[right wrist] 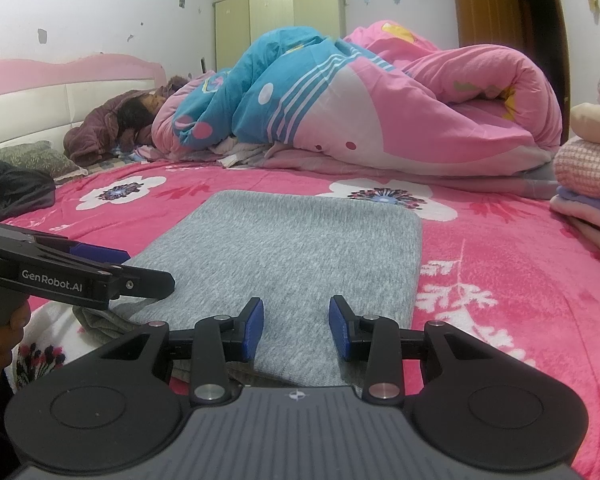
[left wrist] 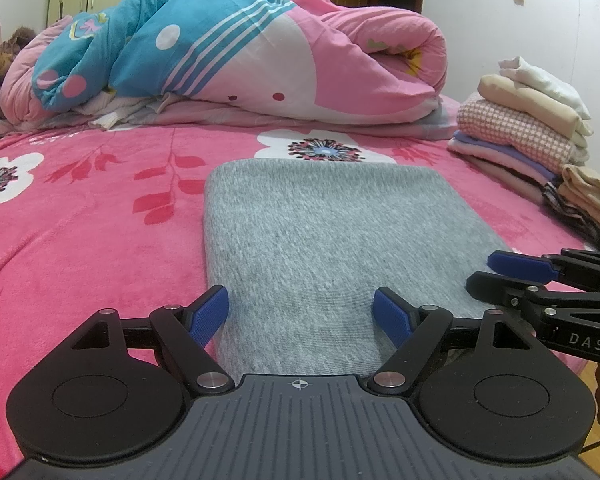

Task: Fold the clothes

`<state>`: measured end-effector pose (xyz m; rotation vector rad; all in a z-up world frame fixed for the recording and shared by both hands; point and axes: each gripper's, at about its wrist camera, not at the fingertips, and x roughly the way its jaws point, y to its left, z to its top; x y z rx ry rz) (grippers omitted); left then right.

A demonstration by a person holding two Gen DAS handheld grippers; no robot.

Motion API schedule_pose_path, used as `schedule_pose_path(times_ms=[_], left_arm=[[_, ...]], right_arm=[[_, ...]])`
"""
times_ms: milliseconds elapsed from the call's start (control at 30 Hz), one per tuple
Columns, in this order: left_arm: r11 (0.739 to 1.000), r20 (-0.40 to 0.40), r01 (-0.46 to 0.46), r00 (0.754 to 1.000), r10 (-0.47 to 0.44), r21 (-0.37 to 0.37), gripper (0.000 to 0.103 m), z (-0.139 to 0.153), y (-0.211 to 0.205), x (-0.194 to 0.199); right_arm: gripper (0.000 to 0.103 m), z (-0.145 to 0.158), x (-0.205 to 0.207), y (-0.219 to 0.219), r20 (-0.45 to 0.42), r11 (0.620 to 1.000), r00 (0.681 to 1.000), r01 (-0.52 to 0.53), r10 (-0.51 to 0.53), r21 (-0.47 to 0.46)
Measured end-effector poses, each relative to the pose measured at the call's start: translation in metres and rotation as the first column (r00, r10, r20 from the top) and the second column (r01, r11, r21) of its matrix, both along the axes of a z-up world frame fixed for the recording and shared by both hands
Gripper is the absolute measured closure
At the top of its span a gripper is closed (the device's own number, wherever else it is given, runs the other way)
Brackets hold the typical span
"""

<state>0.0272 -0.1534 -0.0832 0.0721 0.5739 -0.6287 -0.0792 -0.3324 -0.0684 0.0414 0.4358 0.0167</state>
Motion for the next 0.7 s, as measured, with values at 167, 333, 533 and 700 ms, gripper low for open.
schedule_pose_path(times_ms=[167, 333, 533, 700], left_arm=[[1.0, -0.001, -0.001, 1.0, 0.001, 0.0, 0.022, -0.0001, 0.0, 0.0003], [1.0, -0.002, -0.001, 1.0, 0.001, 0.0, 0.022, -0.0001, 0.0003, 0.0005], [1.0, -0.004, 0.002, 1.0, -0.002, 0.0, 0.022, 0.0, 0.0009, 0.0004], [1.0, -0.015, 0.004, 1.0, -0.004, 0.001, 0.021, 0.0006, 0.0008, 0.0014]], right_arm=[[0.064, -0.0004, 0.0001, 0.0003, 0.002, 1.0, 1.0, 0.0, 0.0, 0.0], [0.064, -0.0005, 0.0001, 0.0004, 0.002, 1.0, 1.0, 0.0, 0.0, 0.0], [0.064, -0.0005, 0.0005, -0.0003, 0.003, 1.0, 1.0, -0.001, 0.001, 0.0], [0.064, -0.0002, 0.0017, -0.0006, -0.003, 1.0, 1.0, -0.001, 0.001, 0.0]])
